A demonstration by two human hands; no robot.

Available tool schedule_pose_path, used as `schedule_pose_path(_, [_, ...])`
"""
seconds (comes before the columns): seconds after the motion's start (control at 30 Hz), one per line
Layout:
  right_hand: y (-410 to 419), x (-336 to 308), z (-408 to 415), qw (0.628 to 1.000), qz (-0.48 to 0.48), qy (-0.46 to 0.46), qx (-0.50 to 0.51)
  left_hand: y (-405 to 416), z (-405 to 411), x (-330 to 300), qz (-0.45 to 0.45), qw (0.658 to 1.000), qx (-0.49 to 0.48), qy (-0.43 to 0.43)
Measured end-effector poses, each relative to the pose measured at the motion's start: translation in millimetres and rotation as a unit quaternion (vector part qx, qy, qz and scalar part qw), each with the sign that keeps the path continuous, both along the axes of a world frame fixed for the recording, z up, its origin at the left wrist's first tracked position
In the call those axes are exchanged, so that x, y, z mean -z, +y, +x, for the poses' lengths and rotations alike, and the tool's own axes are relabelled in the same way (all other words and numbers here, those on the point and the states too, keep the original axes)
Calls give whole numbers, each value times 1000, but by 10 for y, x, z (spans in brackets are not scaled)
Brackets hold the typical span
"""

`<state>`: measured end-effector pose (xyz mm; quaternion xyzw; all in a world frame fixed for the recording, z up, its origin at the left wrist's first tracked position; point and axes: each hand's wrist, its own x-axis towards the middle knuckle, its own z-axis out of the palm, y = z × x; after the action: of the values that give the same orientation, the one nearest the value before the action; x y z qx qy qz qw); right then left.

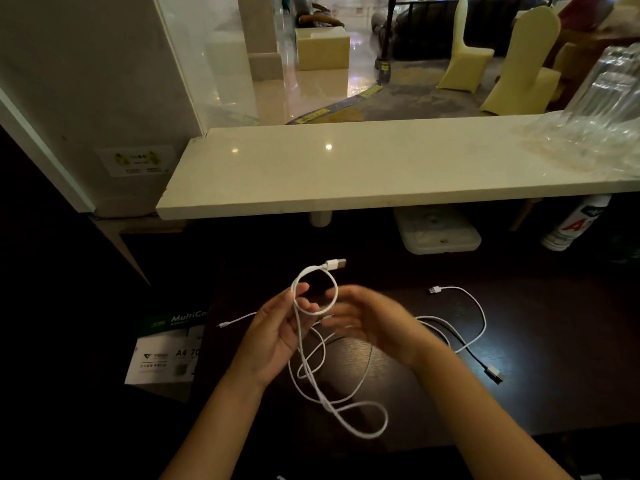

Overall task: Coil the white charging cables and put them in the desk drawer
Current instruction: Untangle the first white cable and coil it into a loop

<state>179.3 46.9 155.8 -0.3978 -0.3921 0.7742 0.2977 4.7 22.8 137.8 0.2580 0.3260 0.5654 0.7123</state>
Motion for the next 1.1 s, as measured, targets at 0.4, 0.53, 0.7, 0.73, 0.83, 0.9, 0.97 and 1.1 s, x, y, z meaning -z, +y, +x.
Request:
schedule_pose_path(0.4, [-77,334,199,857,290,-302,-302,343,-338,-250,-14,982,-169,-84])
schedule_pose_path(0.53, [91,271,619,910,243,-288,-173,374,-668,-165,-40,966,-232,-106])
schedule_pose_path(0.7, [129,71,878,922,135,-263,-249,346,-816,-61,-59,955,-264,-121])
schedule_pose_path(0.73, [124,52,895,883,128,-322,-318,354,-869,-47,-61,951,-275,-127])
schedule_pose_path(0.83, [164,94,942,801,143,-491,-310,362,-946,-38,-70,948,-286,-123])
schedule_pose_path(0.9, [226,122,921,725,163,-634,-213,325,-837,-56,-57,961,-246,-112])
schedule_pose_path(0.97, [247,155,796,635,215,-719,-183,294,-651,-28,-44,977,-184,-98])
schedule_pose_path(1.1, [148,41,208,865,311,-392,-20,245,-255,-43,-25,994,-93,-49])
